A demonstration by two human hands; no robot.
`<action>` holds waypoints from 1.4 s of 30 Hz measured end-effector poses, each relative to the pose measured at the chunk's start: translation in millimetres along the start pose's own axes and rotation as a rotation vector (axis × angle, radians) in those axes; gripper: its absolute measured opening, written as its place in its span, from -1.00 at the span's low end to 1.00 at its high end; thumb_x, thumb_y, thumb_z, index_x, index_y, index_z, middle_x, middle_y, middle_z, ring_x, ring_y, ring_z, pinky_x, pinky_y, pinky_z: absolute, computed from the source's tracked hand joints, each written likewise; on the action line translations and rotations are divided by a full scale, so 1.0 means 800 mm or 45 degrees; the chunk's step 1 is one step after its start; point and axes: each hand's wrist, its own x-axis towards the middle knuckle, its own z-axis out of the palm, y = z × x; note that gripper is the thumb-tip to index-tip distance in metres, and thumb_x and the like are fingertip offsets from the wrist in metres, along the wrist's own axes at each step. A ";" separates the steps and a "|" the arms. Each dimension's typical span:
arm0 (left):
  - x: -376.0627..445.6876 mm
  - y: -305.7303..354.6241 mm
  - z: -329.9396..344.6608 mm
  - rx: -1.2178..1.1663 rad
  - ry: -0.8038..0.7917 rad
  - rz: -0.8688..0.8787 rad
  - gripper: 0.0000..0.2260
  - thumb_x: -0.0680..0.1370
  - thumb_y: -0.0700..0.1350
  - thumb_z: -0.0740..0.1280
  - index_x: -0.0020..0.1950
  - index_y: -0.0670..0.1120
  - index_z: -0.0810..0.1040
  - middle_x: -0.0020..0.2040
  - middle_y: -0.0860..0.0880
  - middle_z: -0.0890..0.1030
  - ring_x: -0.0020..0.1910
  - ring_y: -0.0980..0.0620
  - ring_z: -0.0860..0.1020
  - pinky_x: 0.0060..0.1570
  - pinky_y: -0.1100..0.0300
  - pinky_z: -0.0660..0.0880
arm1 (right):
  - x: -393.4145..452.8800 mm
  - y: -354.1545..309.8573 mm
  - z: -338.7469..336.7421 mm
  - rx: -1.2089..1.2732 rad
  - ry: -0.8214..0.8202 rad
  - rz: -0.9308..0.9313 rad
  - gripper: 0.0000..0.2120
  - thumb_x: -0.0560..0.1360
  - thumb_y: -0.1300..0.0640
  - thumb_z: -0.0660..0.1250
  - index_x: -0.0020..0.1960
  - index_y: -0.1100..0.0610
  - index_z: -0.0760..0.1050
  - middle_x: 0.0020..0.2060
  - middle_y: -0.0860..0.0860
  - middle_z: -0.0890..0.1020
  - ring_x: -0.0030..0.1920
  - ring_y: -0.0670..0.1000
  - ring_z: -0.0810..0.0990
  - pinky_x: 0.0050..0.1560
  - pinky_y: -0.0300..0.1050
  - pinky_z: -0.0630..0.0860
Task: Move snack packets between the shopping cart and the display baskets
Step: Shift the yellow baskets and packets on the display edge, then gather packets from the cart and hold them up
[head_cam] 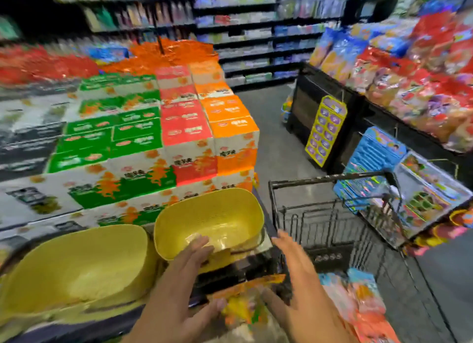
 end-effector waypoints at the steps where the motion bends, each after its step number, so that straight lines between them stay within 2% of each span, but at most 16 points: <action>1: -0.016 -0.016 -0.021 0.011 0.046 -0.045 -0.28 0.51 0.44 0.31 0.59 0.25 0.20 0.63 0.31 0.14 0.61 0.27 0.11 0.46 0.13 0.35 | 0.012 -0.021 0.022 0.002 -0.030 -0.043 -0.22 0.48 -0.51 0.32 0.60 -0.36 0.15 0.63 -0.36 0.12 0.63 -0.23 0.13 0.49 -0.02 0.28; 5: -0.077 -0.081 -0.108 0.035 0.182 -0.186 -0.27 0.48 0.46 0.28 0.59 0.30 0.16 0.61 0.34 0.12 0.61 0.30 0.06 0.50 0.07 0.30 | 0.046 -0.103 0.112 0.004 -0.170 -0.151 -0.24 0.44 -0.56 0.27 0.55 -0.46 0.10 0.62 -0.42 0.07 0.63 -0.27 0.05 0.52 -0.09 0.23; 9: -0.131 -0.148 -0.189 0.106 0.261 -0.264 -0.31 0.48 0.47 0.26 0.56 0.26 0.25 0.61 0.33 0.14 0.61 0.30 0.06 0.43 0.17 0.32 | 0.067 -0.177 0.195 0.007 -0.319 -0.225 -0.20 0.45 -0.49 0.28 0.60 -0.38 0.08 0.60 -0.48 -0.04 0.63 -0.30 -0.05 0.62 0.01 0.18; 12: -0.168 -0.187 -0.236 0.141 0.337 -0.351 -0.30 0.48 0.45 0.26 0.56 0.21 0.29 0.62 0.30 0.15 0.61 0.30 0.08 0.47 0.03 0.32 | 0.079 -0.223 0.246 0.008 -0.421 -0.282 -0.22 0.42 -0.48 0.26 0.56 -0.41 0.04 0.53 -0.59 -0.11 0.59 -0.41 -0.14 0.60 -0.16 0.10; 14: -0.190 -0.205 -0.260 0.142 0.375 -0.412 -0.33 0.49 0.40 0.30 0.56 0.20 0.30 0.61 0.29 0.17 0.60 0.31 0.09 0.49 0.06 0.30 | 0.086 -0.250 0.276 -0.002 -0.504 -0.313 -0.24 0.42 -0.53 0.22 0.53 -0.45 0.01 0.49 -0.64 -0.16 0.55 -0.47 -0.20 0.54 -0.32 0.01; 16: -0.213 -0.219 -0.281 0.159 0.427 -0.466 -0.34 0.50 0.38 0.32 0.55 0.20 0.31 0.60 0.31 0.18 0.59 0.32 0.10 0.48 0.13 0.28 | 0.094 -0.274 0.305 0.007 -0.580 -0.352 -0.25 0.44 -0.55 0.22 0.53 -0.45 0.00 0.52 -0.61 -0.16 0.54 -0.48 -0.23 0.51 -0.36 -0.04; 19: -0.247 -0.236 -0.306 0.179 0.521 -0.560 -0.34 0.50 0.42 0.27 0.56 0.25 0.29 0.60 0.34 0.16 0.59 0.36 0.07 0.41 0.22 0.23 | 0.103 -0.305 0.343 -0.003 -0.682 -0.412 -0.29 0.50 -0.45 0.30 0.52 -0.47 0.02 0.52 -0.61 -0.16 0.49 -0.54 -0.26 0.42 -0.47 -0.01; 21: -0.270 -0.246 -0.320 0.203 0.582 -0.613 -0.37 0.52 0.42 0.26 0.56 0.31 0.24 0.59 0.36 0.14 0.57 0.37 0.08 0.35 0.24 0.23 | 0.109 -0.325 0.364 -0.025 -0.737 -0.479 -0.32 0.48 -0.48 0.24 0.52 -0.47 0.04 0.54 -0.58 -0.13 0.53 -0.49 -0.19 0.36 -0.57 -0.02; 24: -0.303 -0.260 -0.336 0.229 0.676 -0.721 -0.39 0.54 0.40 0.24 0.57 0.30 0.23 0.59 0.31 0.18 0.58 0.30 0.15 0.38 0.13 0.28 | 0.123 -0.353 0.397 -0.036 -0.825 -0.553 -0.32 0.46 -0.58 0.15 0.51 -0.49 0.04 0.57 -0.52 -0.08 0.59 -0.37 -0.07 0.52 -0.31 0.06; 26: -0.324 -0.270 -0.343 0.249 0.744 -0.800 -0.39 0.54 0.41 0.24 0.56 0.29 0.25 0.58 0.30 0.21 0.57 0.26 0.20 0.40 0.08 0.32 | 0.137 -0.364 0.422 -0.014 -0.881 -0.624 -0.31 0.53 -0.43 0.29 0.56 -0.41 0.07 0.60 -0.45 -0.03 0.61 -0.30 -0.01 0.58 -0.19 0.10; 28: -0.339 -0.281 -0.352 0.266 0.801 -0.871 -0.38 0.53 0.42 0.25 0.55 0.28 0.26 0.57 0.33 0.21 0.56 0.28 0.20 0.38 0.06 0.35 | 0.151 -0.376 0.451 -0.027 -0.921 -0.687 -0.30 0.55 -0.39 0.30 0.61 -0.35 0.11 0.58 -0.47 0.01 0.60 -0.30 0.04 0.57 -0.16 0.14; 30: -0.350 -0.295 -0.365 0.314 0.821 -0.912 -0.39 0.53 0.40 0.25 0.55 0.27 0.26 0.56 0.37 0.19 0.53 0.37 0.18 0.35 0.11 0.34 | 0.163 -0.391 0.479 -0.097 -0.979 -0.690 -0.30 0.53 -0.36 0.32 0.59 -0.35 0.11 0.46 -0.57 0.08 0.53 -0.30 0.13 0.50 -0.18 0.19; 33: -0.355 -0.318 -0.393 0.307 0.846 -0.949 -0.42 0.53 0.37 0.26 0.52 0.32 0.23 0.50 0.43 0.19 0.44 0.47 0.19 0.28 0.16 0.35 | 0.176 -0.411 0.520 -0.179 -1.042 -0.693 -0.39 0.51 -0.18 0.37 0.48 -0.35 0.20 0.34 -0.55 0.23 0.40 -0.25 0.32 0.32 -0.27 0.29; 35: -0.355 -0.343 -0.415 0.308 0.832 -0.951 -0.46 0.53 0.27 0.33 0.47 0.36 0.22 0.45 0.42 0.24 0.40 0.37 0.30 0.21 0.19 0.36 | 0.182 -0.424 0.548 -0.228 -1.067 -0.684 -0.45 0.51 -0.17 0.37 0.46 -0.29 0.29 0.37 -0.39 0.36 0.33 -0.17 0.42 0.22 -0.23 0.35; 38: -0.349 -0.396 -0.451 0.322 0.757 -0.982 -0.40 0.53 0.03 0.49 0.50 0.16 0.31 0.37 0.24 0.37 0.38 0.11 0.41 0.22 0.22 0.34 | 0.190 -0.447 0.592 -0.305 -1.117 -0.597 -0.47 0.54 -0.13 0.42 0.47 -0.21 0.38 0.39 -0.20 0.48 0.29 -0.12 0.50 0.24 -0.15 0.47; 42: -0.327 -0.460 -0.492 0.300 0.447 -1.043 -0.36 0.51 -0.01 0.50 0.55 0.02 0.32 0.41 0.03 0.47 0.36 0.02 0.48 0.23 0.20 0.41 | 0.189 -0.472 0.641 -0.538 -1.207 -0.507 -0.43 0.58 -0.09 0.38 0.55 -0.10 0.34 0.40 -0.03 0.50 0.35 0.08 0.51 0.24 -0.01 0.53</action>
